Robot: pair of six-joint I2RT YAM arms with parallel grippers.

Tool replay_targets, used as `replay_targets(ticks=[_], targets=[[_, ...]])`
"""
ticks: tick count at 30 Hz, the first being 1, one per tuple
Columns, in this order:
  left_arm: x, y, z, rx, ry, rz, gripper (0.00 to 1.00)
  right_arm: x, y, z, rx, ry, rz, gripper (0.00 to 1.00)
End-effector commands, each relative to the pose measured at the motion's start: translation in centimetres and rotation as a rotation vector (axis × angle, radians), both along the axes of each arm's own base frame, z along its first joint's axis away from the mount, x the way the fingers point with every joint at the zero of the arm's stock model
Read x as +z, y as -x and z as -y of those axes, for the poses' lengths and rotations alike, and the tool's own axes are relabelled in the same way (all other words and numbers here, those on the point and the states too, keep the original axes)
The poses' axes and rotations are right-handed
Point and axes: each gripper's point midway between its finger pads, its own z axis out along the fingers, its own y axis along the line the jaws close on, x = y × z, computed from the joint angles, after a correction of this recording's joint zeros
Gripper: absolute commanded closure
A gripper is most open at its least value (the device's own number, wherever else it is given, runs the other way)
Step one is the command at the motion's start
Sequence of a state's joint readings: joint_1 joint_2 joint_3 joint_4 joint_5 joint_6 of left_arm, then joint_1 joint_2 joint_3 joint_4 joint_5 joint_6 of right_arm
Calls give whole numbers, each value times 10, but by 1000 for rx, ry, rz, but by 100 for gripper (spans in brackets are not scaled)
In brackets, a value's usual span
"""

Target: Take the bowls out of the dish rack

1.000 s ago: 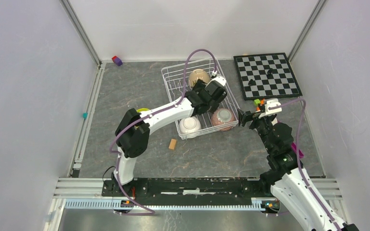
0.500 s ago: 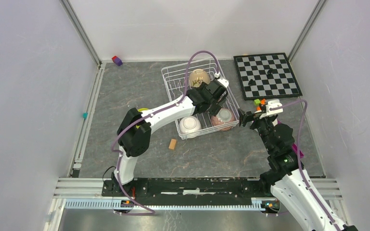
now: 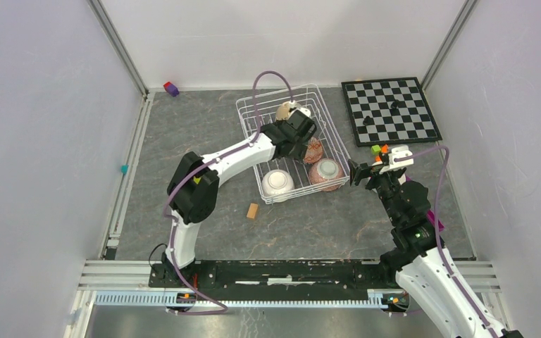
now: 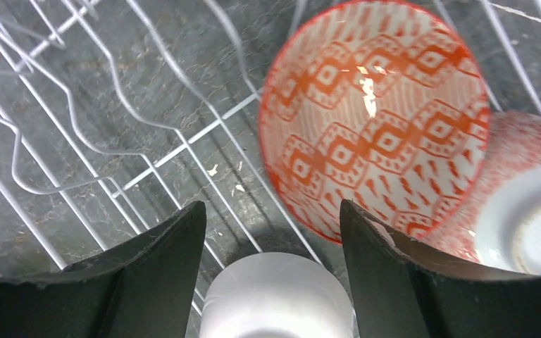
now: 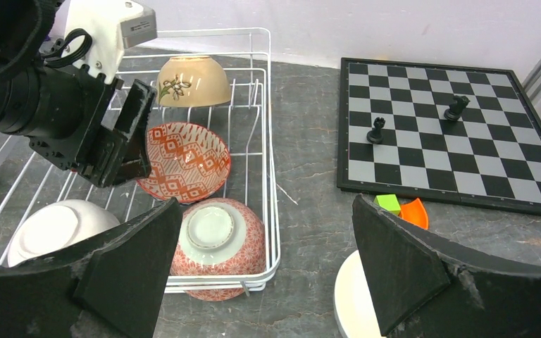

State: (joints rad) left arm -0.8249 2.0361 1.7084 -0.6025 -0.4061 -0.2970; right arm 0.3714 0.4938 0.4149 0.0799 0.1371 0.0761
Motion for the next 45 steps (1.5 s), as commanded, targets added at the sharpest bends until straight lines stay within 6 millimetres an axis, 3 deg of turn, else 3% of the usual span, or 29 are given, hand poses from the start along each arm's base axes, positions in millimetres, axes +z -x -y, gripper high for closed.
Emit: replay_targets(ticks=[1,8,11,12,16,18,25,32,41,45], targets=[[12,-7,2,91,229,-56,24,24,1,2,-7,-11,52,3],[-6,-15,6,115,339,-129,30,25,1,2,-9,-5,50,3],[-7,-18,7,120,346,-125,37,25,1,3,-13,-2,50,3],[-8,-18,7,119,346,-124,43,25,1,3,-13,-2,50,3],[2,-19,6,116,355,-106,87,26,1,3,-11,-7,50,3],[14,-19,2,115,359,-84,97,29,1,2,-8,-9,49,3],[63,-13,-17,120,372,19,98,34,6,9,-32,-12,43,3],[97,-1,-47,148,342,101,98,35,7,9,-32,-19,44,3],[142,22,-107,308,364,251,98,31,8,6,-22,-31,36,3],[150,35,-144,423,406,310,98,26,7,2,-6,-44,27,3]])
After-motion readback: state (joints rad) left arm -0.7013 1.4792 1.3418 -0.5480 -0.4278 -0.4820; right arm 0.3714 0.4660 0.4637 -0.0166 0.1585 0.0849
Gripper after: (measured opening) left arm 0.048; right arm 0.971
